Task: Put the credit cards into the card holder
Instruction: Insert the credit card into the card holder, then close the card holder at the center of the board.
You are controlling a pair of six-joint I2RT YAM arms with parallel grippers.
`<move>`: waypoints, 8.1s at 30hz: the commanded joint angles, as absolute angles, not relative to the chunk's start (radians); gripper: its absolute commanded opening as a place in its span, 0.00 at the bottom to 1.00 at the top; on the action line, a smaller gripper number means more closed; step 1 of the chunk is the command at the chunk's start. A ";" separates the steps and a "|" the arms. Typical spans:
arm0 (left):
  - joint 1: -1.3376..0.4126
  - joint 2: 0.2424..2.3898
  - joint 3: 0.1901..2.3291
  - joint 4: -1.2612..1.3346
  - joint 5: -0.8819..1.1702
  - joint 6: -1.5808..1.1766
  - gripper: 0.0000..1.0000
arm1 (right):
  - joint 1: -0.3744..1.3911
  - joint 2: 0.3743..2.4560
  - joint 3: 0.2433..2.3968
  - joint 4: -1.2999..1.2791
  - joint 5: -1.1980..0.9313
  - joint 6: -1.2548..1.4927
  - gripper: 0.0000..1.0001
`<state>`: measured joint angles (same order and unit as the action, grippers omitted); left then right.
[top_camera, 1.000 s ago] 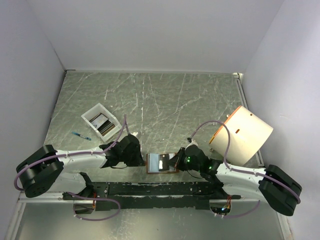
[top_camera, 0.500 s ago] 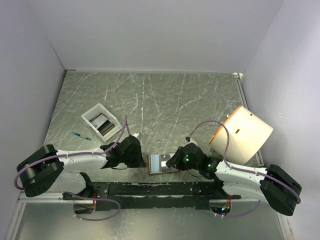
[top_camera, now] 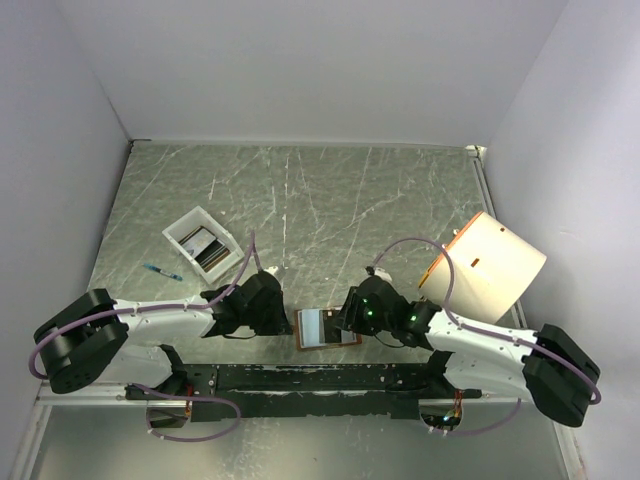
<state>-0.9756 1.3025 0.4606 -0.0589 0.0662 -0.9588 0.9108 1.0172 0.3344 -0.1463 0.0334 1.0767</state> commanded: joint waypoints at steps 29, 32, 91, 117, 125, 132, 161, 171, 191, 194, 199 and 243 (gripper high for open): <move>-0.985 1.319 0.472 -0.024 0.092 -0.953 0.07 | 0.947 1.161 0.358 -0.003 -0.024 1.016 0.44; -0.985 1.319 0.472 -0.025 0.091 -0.951 0.07 | 0.951 1.172 0.360 0.006 -0.027 1.018 0.44; -0.984 1.181 0.518 -0.182 -0.036 -0.926 0.39 | 0.994 1.016 0.493 -0.454 0.222 1.051 0.83; -0.986 1.338 0.490 -0.039 0.047 -0.885 0.24 | 0.993 0.992 0.320 -0.140 0.106 1.158 0.88; -0.985 1.342 0.493 -0.037 0.046 -0.885 0.23 | 0.994 0.928 0.313 -0.110 0.097 1.157 0.87; -0.985 1.350 0.495 -0.032 0.051 -0.888 0.23 | 0.993 0.902 0.319 -0.119 0.097 1.155 0.87; -0.985 1.365 0.501 0.021 0.077 -0.902 0.23 | 0.994 0.900 0.367 -0.041 -0.005 1.098 0.83; -0.985 1.369 0.509 0.017 0.080 -0.907 0.23 | 0.994 0.867 0.366 -0.001 -0.040 1.082 0.82; -0.985 1.414 0.535 0.090 0.106 -0.905 0.23 | 0.994 0.928 0.363 0.133 -0.137 1.032 0.76; -0.985 1.410 0.543 0.131 0.133 -0.910 0.23 | 0.993 0.956 0.373 0.118 -0.100 1.009 0.69; -0.983 1.298 0.563 0.028 0.051 -0.923 0.28 | 0.994 1.006 0.387 0.101 -0.060 0.975 0.45; -0.833 1.300 0.534 -0.015 0.249 -0.830 0.38 | 0.995 1.240 0.573 -0.139 0.006 0.868 0.39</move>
<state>-0.8486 1.2629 0.5129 -0.0769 0.1547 -0.8455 0.9924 1.2930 0.5461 -0.0887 -0.0166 0.8787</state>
